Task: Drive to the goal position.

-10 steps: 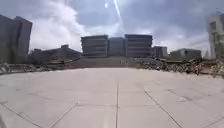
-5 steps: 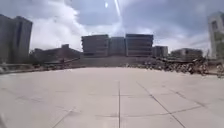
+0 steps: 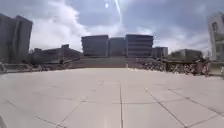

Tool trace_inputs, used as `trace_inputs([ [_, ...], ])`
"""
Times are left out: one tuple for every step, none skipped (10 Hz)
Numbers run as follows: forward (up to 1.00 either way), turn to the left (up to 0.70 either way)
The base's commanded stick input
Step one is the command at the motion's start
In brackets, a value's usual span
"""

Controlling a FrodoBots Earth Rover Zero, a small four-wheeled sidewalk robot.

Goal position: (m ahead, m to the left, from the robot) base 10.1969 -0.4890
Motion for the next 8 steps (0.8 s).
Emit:
trace_inputs([
  [0.68,0.03],
  [0.68,0.0],
  [0.68,0.0],
  [0.68,0.0],
  [0.68,0.0],
  [0.68,0.0],
  [0.68,0.0],
  [0.68,0.0],
])
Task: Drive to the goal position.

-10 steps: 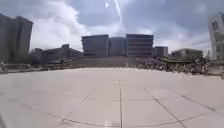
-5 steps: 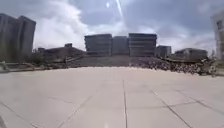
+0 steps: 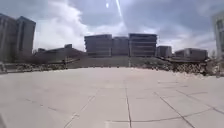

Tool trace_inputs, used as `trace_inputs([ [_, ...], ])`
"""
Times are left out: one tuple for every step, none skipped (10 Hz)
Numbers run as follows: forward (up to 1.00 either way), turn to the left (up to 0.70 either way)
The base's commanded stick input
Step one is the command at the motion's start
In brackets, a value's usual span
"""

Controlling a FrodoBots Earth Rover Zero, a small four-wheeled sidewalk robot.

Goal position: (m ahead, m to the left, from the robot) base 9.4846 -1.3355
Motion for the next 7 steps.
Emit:
trace_inputs([
  [0.68,0.0],
  [0.68,0.06],
  [0.68,0.1],
  [0.68,0.12],
  [0.68,0.11],
  [0.68,0.03],
  [0.68,0.0],
])
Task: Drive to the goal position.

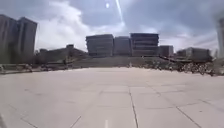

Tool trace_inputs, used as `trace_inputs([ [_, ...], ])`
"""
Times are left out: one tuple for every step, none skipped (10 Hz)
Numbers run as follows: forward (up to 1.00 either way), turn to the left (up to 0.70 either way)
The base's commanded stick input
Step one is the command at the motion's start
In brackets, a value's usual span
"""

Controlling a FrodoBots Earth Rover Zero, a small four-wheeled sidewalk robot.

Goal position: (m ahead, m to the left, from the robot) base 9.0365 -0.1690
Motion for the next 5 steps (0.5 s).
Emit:
trace_inputs([
  [0.68,0.0],
  [0.68,0.0],
  [0.68,0.0],
  [0.68,0.0],
  [0.68,0.0],
])
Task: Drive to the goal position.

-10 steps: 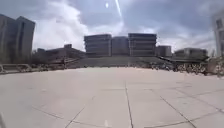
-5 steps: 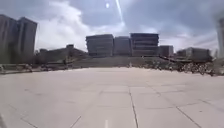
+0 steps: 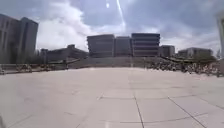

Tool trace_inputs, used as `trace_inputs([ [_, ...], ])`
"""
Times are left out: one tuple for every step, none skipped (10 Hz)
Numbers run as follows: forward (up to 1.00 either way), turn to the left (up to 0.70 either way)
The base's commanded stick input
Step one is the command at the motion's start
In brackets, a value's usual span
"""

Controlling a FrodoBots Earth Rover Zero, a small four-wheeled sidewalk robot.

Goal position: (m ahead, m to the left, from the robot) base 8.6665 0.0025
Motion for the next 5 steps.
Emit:
trace_inputs([
  [0.68,0.0],
  [0.68,0.03],
  [0.68,0.08],
  [0.68,0.14],
  [0.68,0.14],
])
